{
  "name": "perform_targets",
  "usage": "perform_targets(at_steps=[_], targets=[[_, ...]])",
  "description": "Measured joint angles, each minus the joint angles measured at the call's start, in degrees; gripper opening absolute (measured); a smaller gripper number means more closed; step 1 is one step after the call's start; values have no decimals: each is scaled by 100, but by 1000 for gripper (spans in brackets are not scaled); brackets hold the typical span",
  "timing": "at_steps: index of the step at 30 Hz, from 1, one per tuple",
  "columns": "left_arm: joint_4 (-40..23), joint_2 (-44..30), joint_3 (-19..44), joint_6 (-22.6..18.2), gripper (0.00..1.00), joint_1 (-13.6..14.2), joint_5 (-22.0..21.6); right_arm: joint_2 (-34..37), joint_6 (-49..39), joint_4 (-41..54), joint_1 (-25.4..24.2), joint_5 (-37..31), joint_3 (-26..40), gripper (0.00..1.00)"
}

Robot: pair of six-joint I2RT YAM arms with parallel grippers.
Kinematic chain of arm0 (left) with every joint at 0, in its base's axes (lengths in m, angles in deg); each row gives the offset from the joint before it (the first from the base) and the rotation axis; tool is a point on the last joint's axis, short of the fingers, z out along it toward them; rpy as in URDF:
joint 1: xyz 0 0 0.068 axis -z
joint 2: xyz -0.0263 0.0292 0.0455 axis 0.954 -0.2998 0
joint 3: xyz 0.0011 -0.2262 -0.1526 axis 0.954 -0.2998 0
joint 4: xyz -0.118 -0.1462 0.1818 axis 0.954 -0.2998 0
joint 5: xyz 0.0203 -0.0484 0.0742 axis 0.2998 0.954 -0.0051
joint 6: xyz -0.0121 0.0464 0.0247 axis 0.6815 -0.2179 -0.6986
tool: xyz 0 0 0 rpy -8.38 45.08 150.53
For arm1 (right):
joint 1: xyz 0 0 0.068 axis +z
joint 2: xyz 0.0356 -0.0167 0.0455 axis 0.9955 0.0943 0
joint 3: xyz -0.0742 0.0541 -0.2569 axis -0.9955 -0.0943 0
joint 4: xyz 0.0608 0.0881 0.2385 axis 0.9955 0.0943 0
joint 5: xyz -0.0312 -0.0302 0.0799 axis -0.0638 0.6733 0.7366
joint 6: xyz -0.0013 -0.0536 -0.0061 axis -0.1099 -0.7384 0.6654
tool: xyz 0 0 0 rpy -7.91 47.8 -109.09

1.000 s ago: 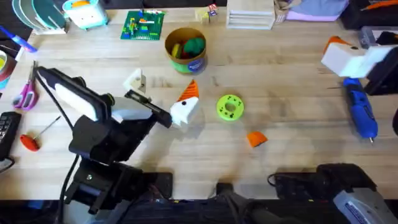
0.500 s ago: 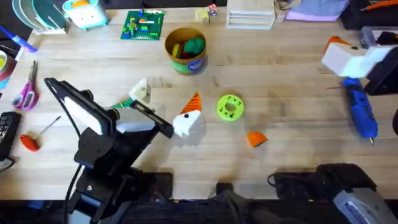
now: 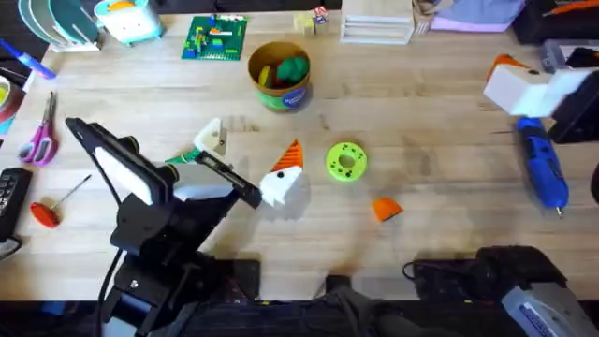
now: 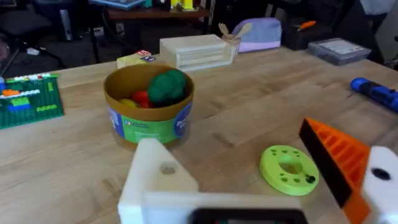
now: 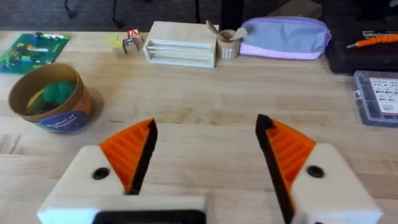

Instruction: Pick up the gripper from the table and insert it into the empty holder that is missing its gripper. Then pick up a screw, insert it into the mounting hole, and use the screwdriver to tighten it. Finally, clean up the table by picking up the vegetable and placing it into the bucket.

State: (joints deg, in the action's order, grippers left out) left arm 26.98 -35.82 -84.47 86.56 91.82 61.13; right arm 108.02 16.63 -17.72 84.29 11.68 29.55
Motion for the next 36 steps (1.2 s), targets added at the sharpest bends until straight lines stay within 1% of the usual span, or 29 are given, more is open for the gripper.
perform_targets(at_steps=[15,17,21,31,36], targets=[[-2,0,0,0,993,0,0,1,2,0,0,0,0,991],[4,-2,0,0,993,0,55,1,2,0,0,0,0,991],[22,0,0,0,993,0,477,1,0,2,0,0,0,991],[33,0,2,0,993,0,2002,-1,0,0,0,0,0,991],[17,0,2,0,993,0,2443,1,0,2,0,0,0,991]])
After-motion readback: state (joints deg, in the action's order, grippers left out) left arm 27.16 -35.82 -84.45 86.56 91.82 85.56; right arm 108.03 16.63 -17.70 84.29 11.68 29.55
